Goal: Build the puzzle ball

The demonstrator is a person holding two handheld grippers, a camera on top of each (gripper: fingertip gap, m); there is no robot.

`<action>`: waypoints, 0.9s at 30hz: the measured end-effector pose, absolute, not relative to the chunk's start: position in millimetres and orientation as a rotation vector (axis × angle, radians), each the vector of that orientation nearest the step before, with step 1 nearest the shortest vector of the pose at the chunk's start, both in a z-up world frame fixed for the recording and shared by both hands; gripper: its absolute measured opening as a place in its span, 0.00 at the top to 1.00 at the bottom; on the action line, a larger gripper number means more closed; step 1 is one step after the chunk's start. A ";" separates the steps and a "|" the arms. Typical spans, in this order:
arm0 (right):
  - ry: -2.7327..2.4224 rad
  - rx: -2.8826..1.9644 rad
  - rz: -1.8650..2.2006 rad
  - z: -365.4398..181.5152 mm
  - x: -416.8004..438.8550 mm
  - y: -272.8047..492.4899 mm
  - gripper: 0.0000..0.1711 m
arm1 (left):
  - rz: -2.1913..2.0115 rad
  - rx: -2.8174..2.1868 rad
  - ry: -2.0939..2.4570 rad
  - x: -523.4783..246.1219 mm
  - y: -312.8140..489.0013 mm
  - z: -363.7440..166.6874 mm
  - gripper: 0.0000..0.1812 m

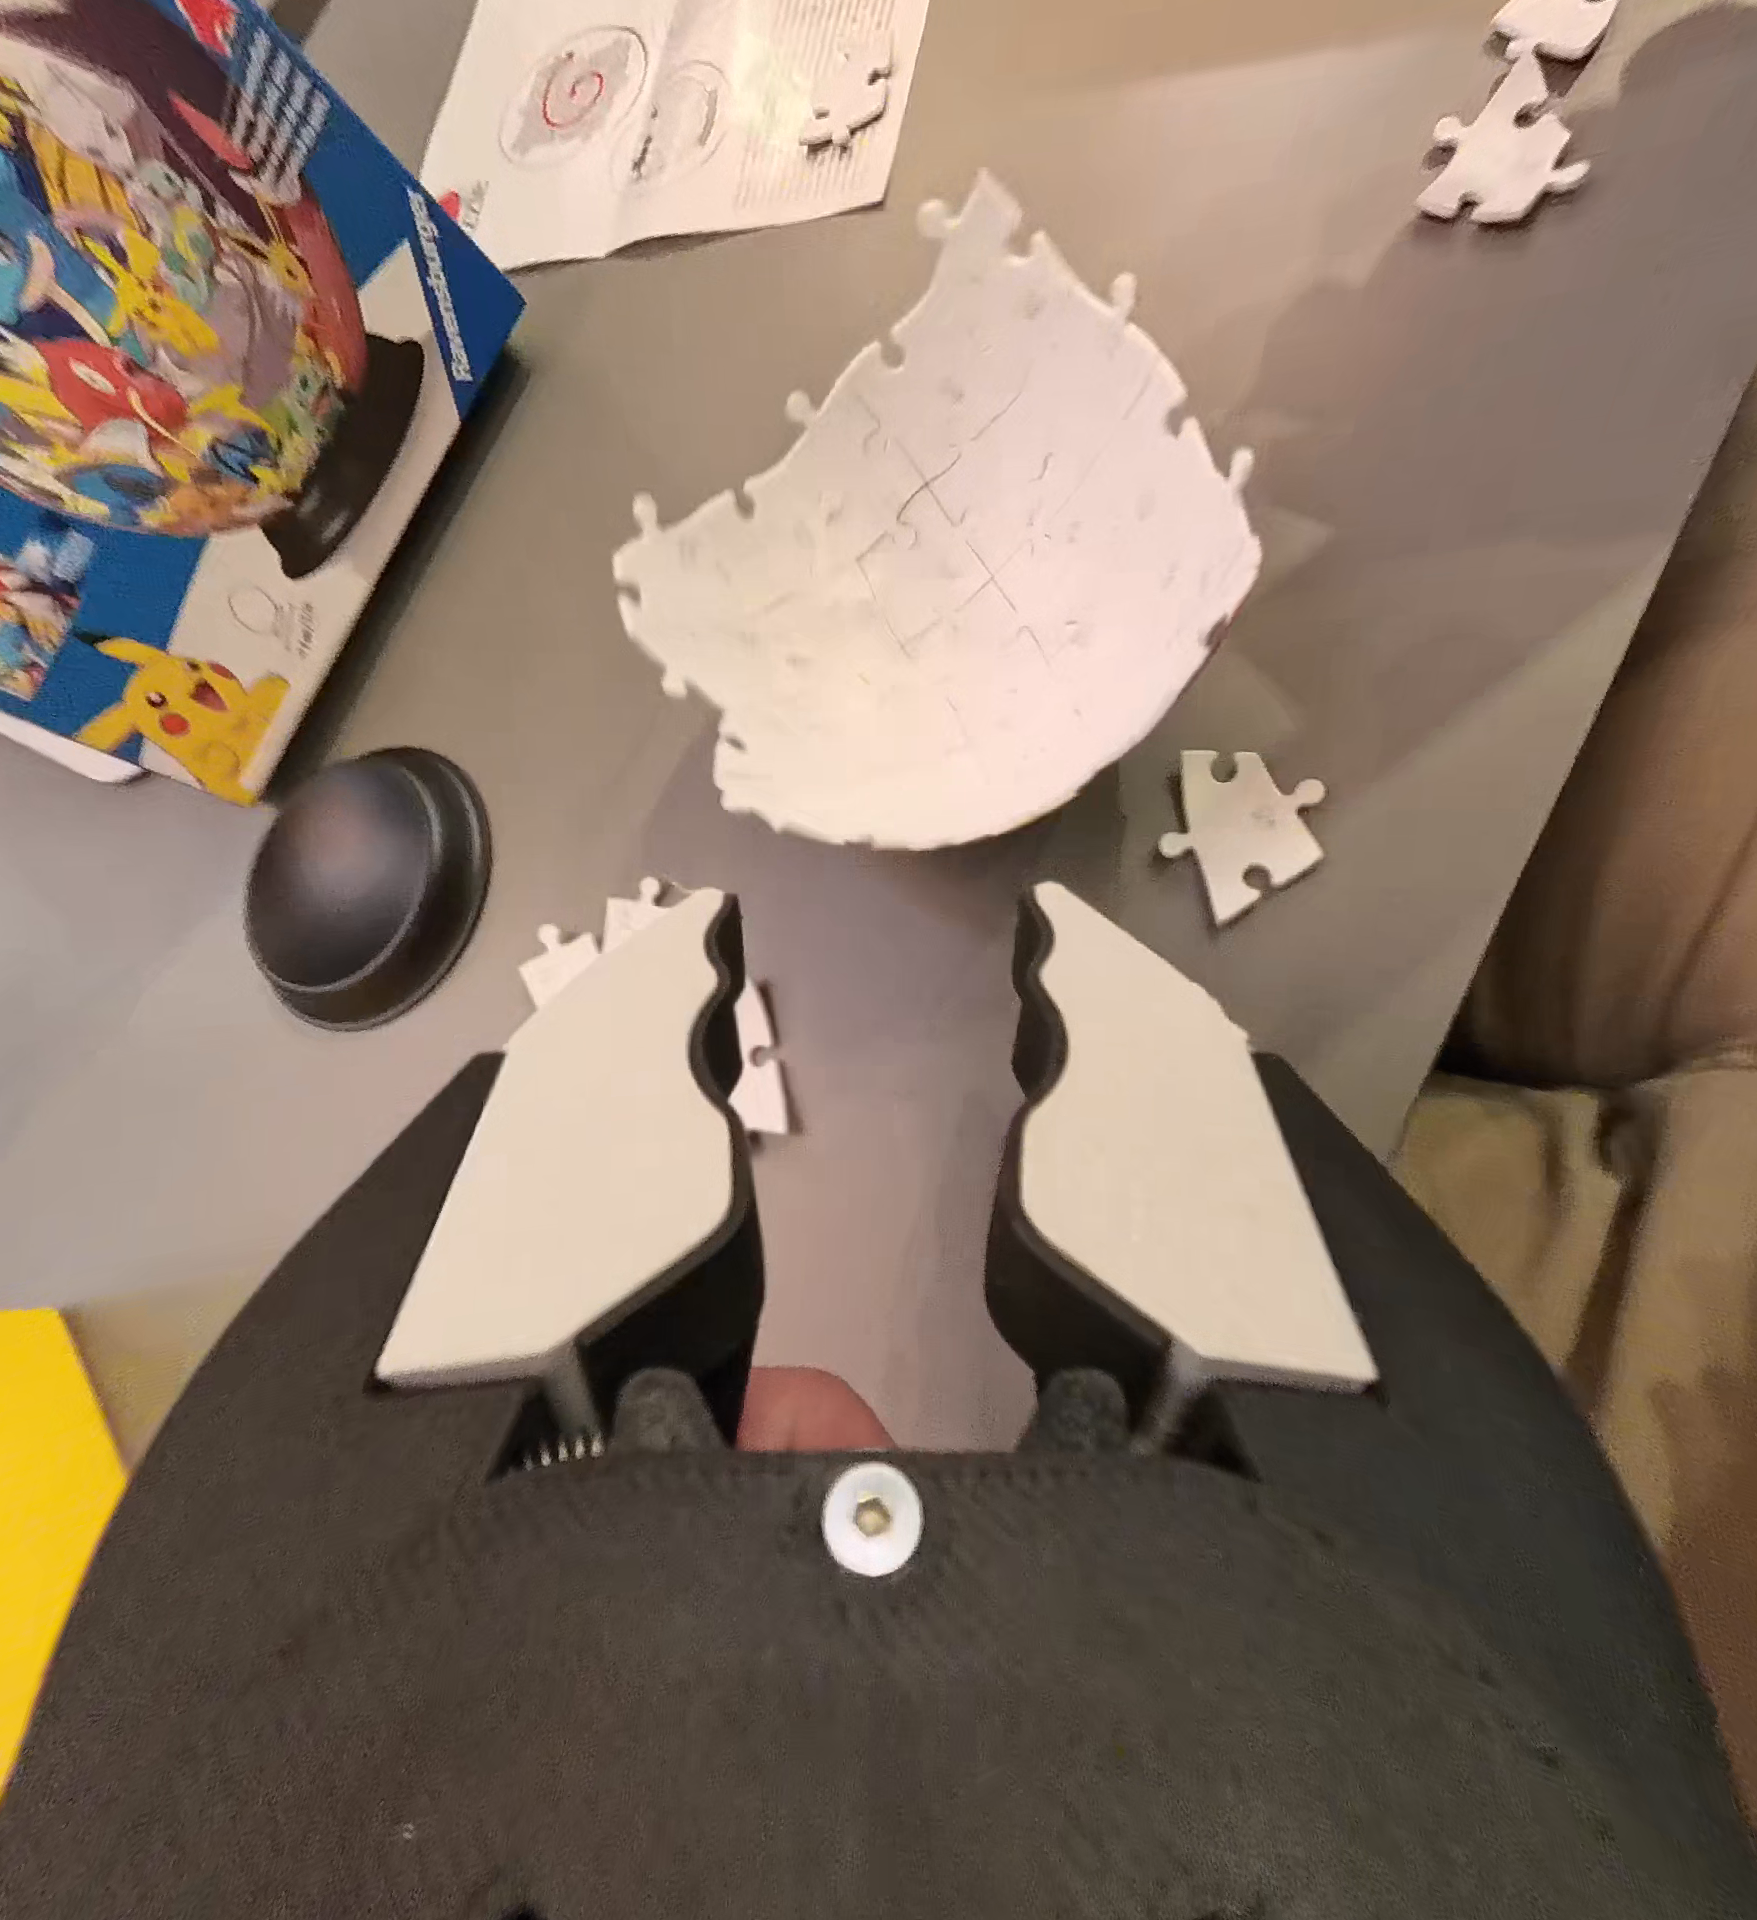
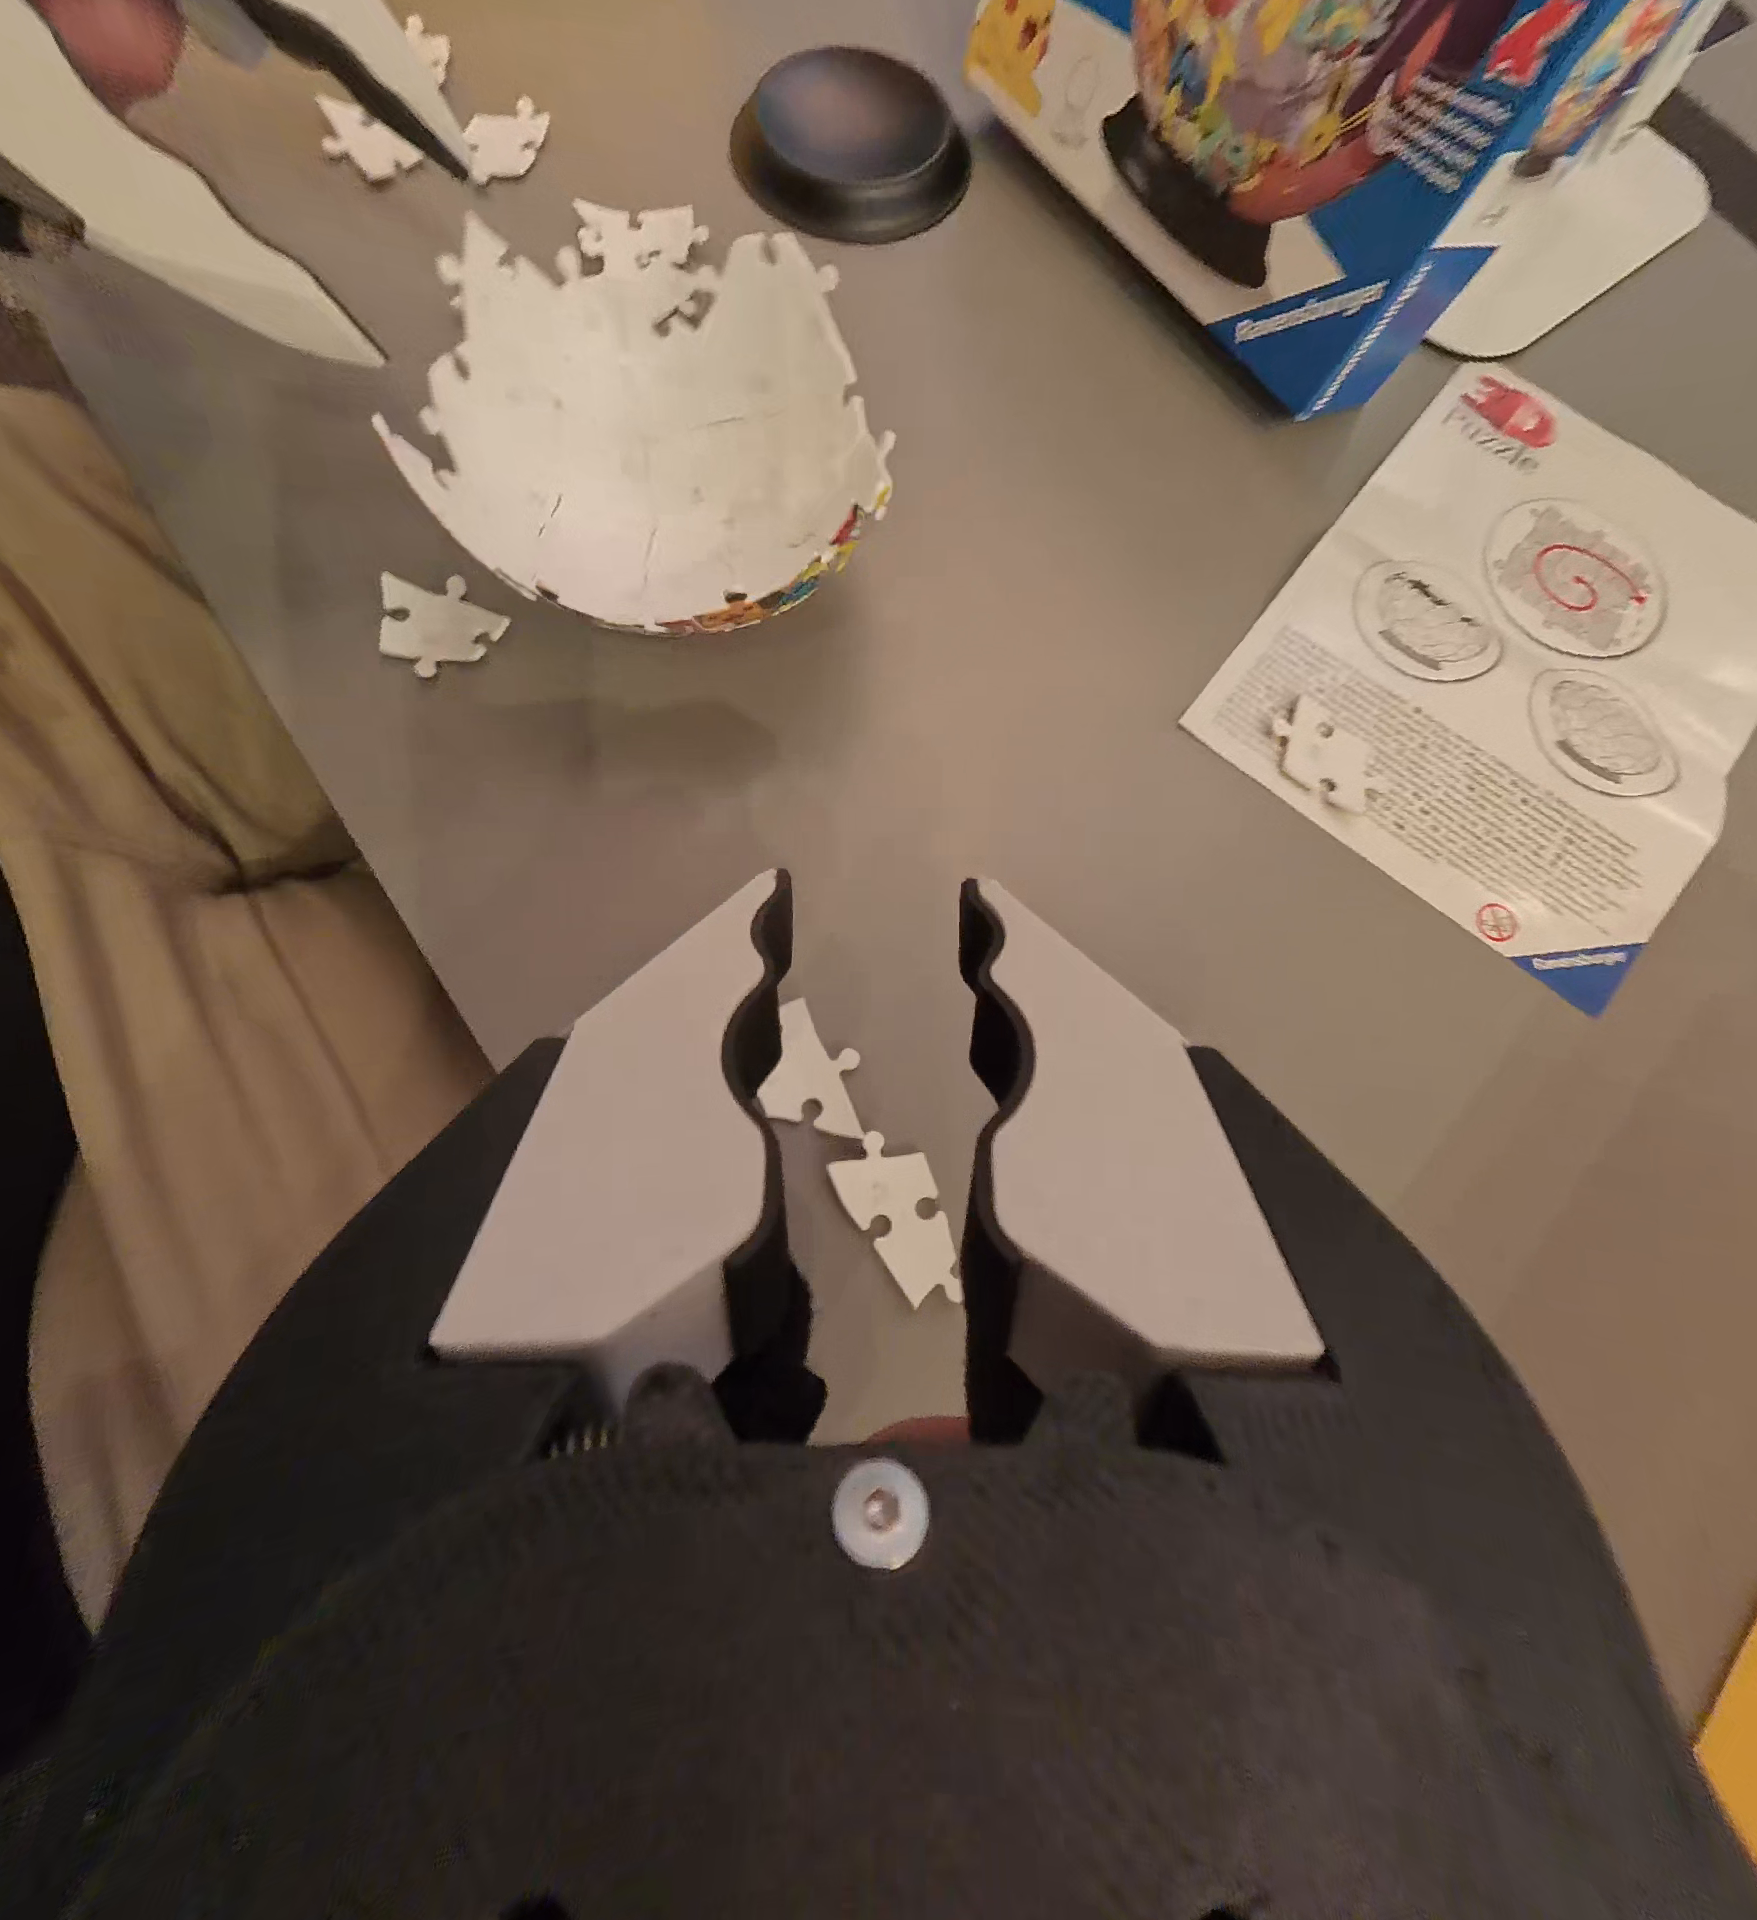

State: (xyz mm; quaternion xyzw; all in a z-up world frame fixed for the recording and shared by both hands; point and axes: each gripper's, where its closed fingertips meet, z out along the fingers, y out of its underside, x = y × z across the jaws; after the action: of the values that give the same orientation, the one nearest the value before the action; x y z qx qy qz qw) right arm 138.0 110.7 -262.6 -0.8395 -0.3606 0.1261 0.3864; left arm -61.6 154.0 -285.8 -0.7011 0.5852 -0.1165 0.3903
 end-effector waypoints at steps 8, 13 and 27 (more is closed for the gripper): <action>-1.045 -2.120 0.395 -271.3 104.1 100.6 0.81 | -0.461 -1.886 1.435 -63.4 143.1 -291.6 0.73; -1.068 -2.095 0.409 -269.6 93.1 99.5 0.81 | -0.548 -1.910 1.402 -59.8 140.5 -291.5 0.73; -1.120 -2.086 0.390 -275.8 91.3 95.6 0.81 | -0.727 -2.024 1.281 -50.0 141.0 -296.2 0.72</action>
State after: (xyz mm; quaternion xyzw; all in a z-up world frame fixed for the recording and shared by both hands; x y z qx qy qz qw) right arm 91.3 95.6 -275.8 -0.8101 -0.4351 0.1516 0.3624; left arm -50.0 141.0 -296.2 -0.7677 0.4858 -0.2758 0.3140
